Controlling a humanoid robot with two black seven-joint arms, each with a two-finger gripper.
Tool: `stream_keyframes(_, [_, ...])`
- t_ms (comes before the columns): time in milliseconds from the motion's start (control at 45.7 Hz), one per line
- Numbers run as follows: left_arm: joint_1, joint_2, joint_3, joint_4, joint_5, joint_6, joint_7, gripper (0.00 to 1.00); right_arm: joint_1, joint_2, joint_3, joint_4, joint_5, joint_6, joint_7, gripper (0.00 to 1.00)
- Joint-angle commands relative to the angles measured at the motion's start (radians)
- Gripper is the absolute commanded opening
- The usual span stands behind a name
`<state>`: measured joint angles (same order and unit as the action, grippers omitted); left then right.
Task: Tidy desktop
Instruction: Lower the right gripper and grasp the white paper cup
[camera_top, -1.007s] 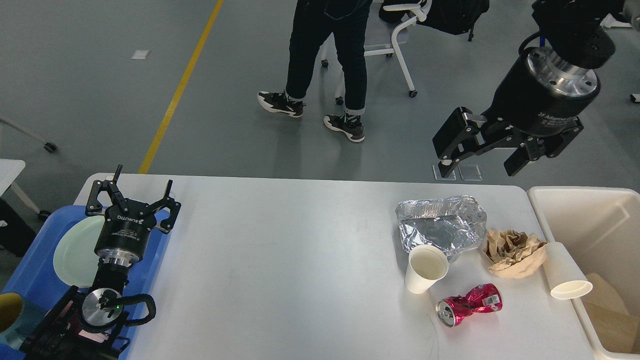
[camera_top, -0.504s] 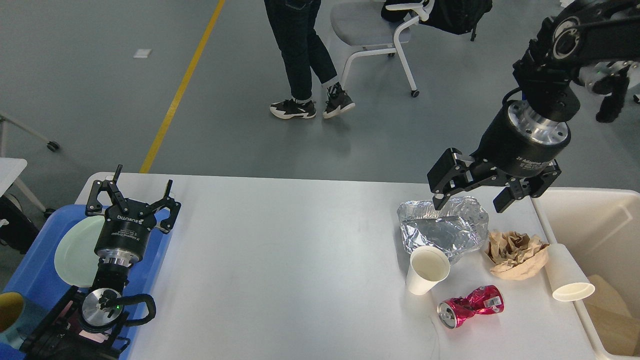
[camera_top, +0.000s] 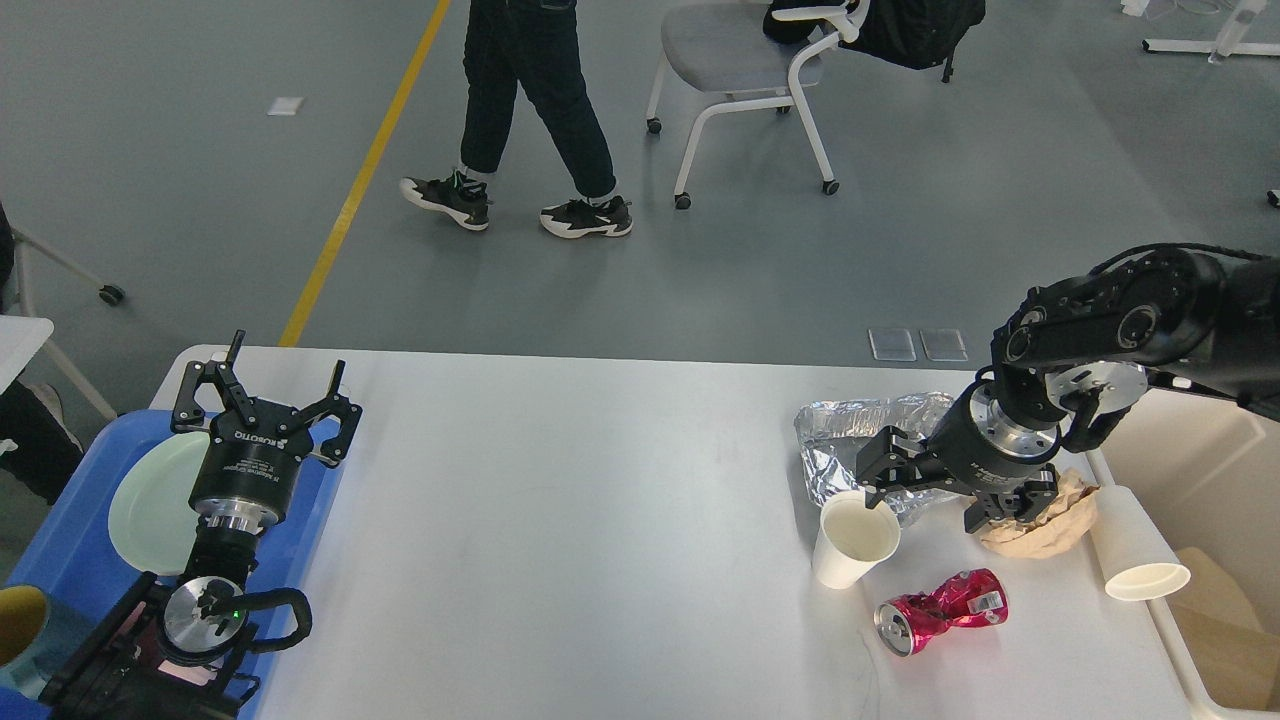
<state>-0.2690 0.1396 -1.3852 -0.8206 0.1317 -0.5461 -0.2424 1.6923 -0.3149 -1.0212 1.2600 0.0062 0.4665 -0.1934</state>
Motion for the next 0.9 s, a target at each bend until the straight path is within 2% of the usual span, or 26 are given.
stream_keyframes(0, [0.001, 0.0, 0.0, 0.0, 0.0, 0.0, 0.0, 0.96, -0.089, 0.013, 0.02, -0.06, 0.0, -0.043, 0.0, 1.0])
stream_keyframes(219, [-0.001, 0.0, 0.0, 0.0, 0.0, 0.0, 0.0, 0.96, -0.203, 0.048, 0.07, -0.162, 0.001, -0.074, 0.0, 0.99])
stream_keyframes(350, [0.001, 0.0, 0.0, 0.0, 0.0, 0.0, 0.0, 0.96, -0.238, 0.076, 0.096, -0.172, 0.001, -0.075, 0.0, 0.99])
stream_keyframes(525, [-0.001, 0.0, 0.0, 0.0, 0.0, 0.0, 0.0, 0.96, -0.293, 0.091, 0.101, -0.224, 0.001, -0.081, 0.0, 0.88])
stream_keyframes(613, [-0.001, 0.0, 0.0, 0.0, 0.0, 0.0, 0.0, 0.96, -0.312, 0.091, 0.108, -0.244, 0.008, -0.081, 0.0, 0.71])
stream_keyframes(657, [-0.001, 0.0, 0.0, 0.0, 0.0, 0.0, 0.0, 0.96, -0.313, 0.091, 0.115, -0.244, 0.029, -0.081, 0.0, 0.56])
stream_keyframes(722, [0.001, 0.0, 0.0, 0.0, 0.0, 0.0, 0.0, 0.96, -0.313, 0.091, 0.115, -0.243, 0.06, -0.078, 0.0, 0.27])
stream_keyframes(766, [-0.001, 0.0, 0.0, 0.0, 0.0, 0.0, 0.0, 0.96, -0.315, 0.091, 0.115, -0.243, 0.07, -0.078, 0.0, 0.14])
stream_keyframes(810, [-0.001, 0.0, 0.0, 0.0, 0.0, 0.0, 0.0, 0.96, -0.315, 0.091, 0.115, -0.243, 0.074, -0.081, 0.0, 0.06])
stream_keyframes(876, [-0.001, 0.0, 0.0, 0.0, 0.0, 0.0, 0.0, 0.96, -0.315, 0.091, 0.115, -0.244, 0.074, -0.083, 0.0, 0.01])
